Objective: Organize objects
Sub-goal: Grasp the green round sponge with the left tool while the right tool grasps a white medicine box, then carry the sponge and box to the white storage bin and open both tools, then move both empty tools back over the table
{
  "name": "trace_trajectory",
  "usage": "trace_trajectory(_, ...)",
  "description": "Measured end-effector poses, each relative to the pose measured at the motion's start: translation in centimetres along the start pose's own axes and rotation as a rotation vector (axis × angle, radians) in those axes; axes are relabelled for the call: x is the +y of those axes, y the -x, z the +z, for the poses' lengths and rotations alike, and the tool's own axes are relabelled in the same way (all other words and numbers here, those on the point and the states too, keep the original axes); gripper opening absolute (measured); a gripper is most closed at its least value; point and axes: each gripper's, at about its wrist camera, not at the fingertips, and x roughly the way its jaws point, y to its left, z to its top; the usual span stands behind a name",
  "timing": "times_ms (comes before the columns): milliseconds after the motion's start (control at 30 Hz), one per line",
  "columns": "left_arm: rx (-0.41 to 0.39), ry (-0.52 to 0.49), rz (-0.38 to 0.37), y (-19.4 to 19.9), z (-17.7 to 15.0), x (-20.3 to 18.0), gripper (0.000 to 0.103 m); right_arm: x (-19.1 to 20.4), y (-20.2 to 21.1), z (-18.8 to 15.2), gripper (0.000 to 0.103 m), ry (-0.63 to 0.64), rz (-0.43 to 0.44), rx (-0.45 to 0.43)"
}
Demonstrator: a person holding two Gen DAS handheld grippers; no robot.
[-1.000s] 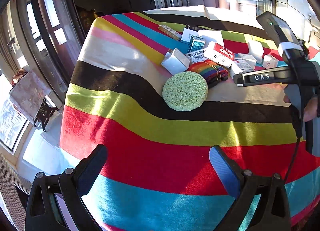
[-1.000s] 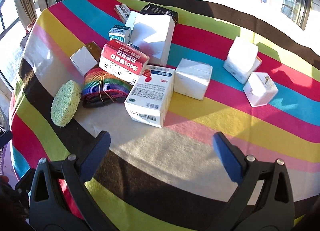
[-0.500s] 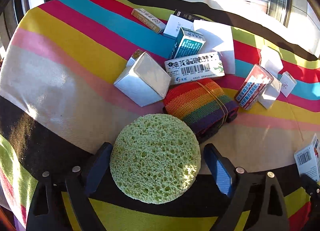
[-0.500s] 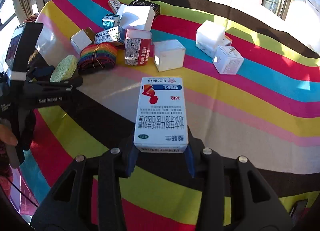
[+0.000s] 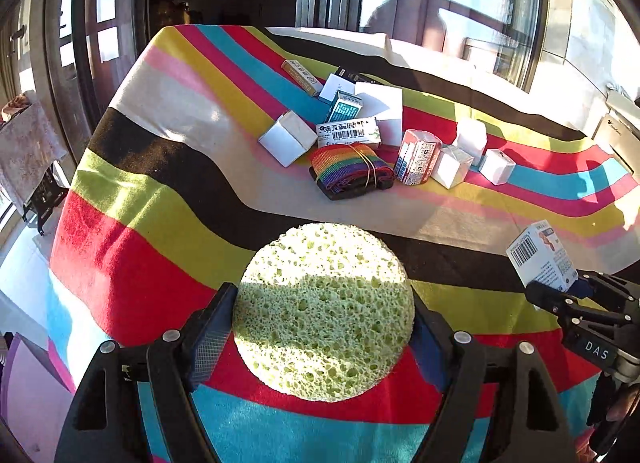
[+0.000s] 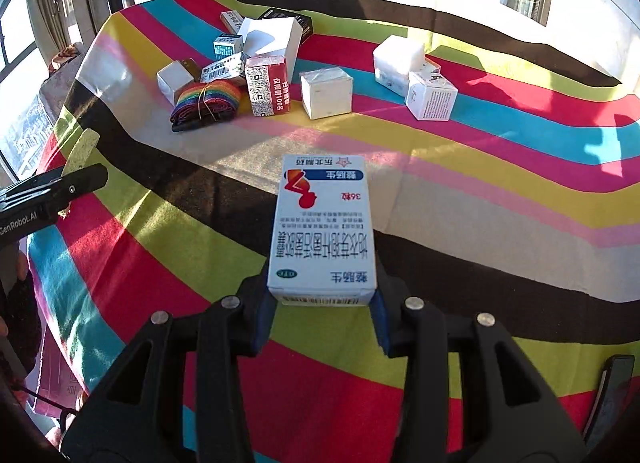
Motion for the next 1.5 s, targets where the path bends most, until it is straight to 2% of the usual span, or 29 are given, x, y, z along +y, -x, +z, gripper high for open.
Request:
trace_trajectory(200,-0.013,0.025,0.037,4.2,-1.8,2.0,0.080,4.3,1.9,0.1,0.045,0.088,0.069,-0.032)
trace_trajectory(467,-0.058,0.100,0.112,10.0,-4.3,6.7,0.080,13.1,5.1,-0.7,0.045,0.282,0.195,-0.067)
trace_trajectory(633,-0.057,0.174,0.201,13.3,-7.1,11.2,0.080,19.8,7.3,-2.0,0.045,0.457,0.304,-0.090)
trace_trajectory(767,-0.043,0.210,0.308,15.2,-10.0,14.4,0.080,24.9,8.2,-3.6,0.045,0.591,0.389,-0.079)
trace_trajectory(1000,0.006,0.341,0.405,17.0,-14.5,19.6,0.080,31.6,8.3,-6.6,0.045,0.770,0.489,-0.042)
trace_trajectory(1200,-0.030,0.445,0.440,18.7,-17.0,22.4,0.081,34.9,8.1,-7.7,0.045,0.799,0.576,-0.018)
trace_trajectory(1233,-0.036,0.464,0.439,18.9,-17.3,22.9,0.085,35.2,8.1,-7.8,0.047,0.793,0.609,-0.021)
trace_trajectory(1267,-0.034,0.483,0.434,18.9,-17.5,23.4,0.087,35.5,7.8,-7.7,0.051,0.787,0.644,-0.013)
trace_trajectory(1333,-0.017,0.519,0.430,18.8,-18.0,24.3,0.089,36.0,7.5,-7.8,0.071,0.761,0.674,-0.011)
trace_trajectory(1400,-0.004,0.546,0.431,18.5,-18.3,24.9,0.089,35.3,7.4,-7.7,0.075,0.722,0.692,-0.019)
trace_trajectory(1500,-0.002,0.569,0.429,18.1,-18.4,25.1,0.089,34.3,6.9,-6.9,0.076,0.664,0.682,-0.018)
